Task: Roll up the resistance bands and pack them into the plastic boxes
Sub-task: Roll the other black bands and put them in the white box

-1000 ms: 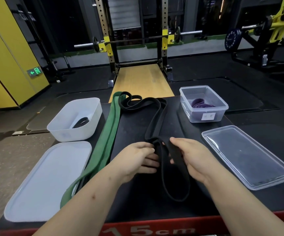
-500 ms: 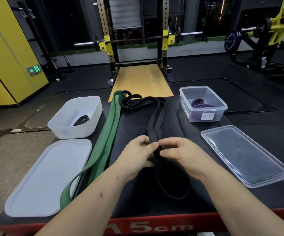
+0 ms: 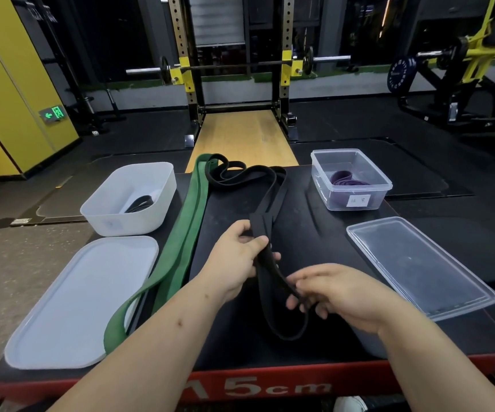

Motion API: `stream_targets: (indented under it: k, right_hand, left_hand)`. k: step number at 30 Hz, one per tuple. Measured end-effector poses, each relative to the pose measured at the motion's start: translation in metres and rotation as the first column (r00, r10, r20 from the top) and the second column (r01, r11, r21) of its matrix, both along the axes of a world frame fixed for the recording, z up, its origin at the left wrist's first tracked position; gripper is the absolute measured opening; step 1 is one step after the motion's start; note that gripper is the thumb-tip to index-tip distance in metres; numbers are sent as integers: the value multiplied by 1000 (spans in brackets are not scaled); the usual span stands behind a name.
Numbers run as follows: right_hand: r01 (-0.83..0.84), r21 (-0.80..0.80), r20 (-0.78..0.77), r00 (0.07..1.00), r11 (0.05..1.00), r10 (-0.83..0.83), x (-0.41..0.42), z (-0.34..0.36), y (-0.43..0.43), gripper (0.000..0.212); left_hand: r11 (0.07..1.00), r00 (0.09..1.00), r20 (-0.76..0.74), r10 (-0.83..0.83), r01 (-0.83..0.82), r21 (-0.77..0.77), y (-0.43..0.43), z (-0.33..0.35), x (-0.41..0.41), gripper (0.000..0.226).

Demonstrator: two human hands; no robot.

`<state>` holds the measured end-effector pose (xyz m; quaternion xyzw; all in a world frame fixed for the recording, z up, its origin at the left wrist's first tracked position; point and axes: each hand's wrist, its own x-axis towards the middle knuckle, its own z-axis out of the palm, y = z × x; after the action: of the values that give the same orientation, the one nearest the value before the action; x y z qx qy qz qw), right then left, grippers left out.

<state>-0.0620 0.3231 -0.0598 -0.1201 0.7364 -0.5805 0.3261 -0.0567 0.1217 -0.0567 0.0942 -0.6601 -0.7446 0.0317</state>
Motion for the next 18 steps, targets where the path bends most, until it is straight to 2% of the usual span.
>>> stream_targets:
  k: [2,4,7,11,14,18]
  right_hand:
    - [-27,-40,32,999,999,28,5,2,4,24]
    - [-38,-110,78,996,993,47,12,0,6,19]
    - [-51,-148,104,992,988,67,24,-6,5,30]
    - [41,-115,69,997,993,-34,41,-9,-3,18]
    - [114,-37,-20,993,993,-114,51,-10,-8,10]
    - [255,113,-252,942,960,-221,65,-9,-14,12]
  left_hand:
    - [1000,1000,-8,9,-9,-10,-1,3,0,27]
    - [999,1000,-16,5,-6,-47,-2,4,-1,21]
    - [998,999,-10,40,-40,-39,-2,5,-1,20]
    - [996,999,-19,34,-35,-77,-5,5,1,16]
    - [993,999,-23,31,-33,-117,-7,4,3,16]
    - [995,999,-8,36,-36,-93,-6,6,7,14]
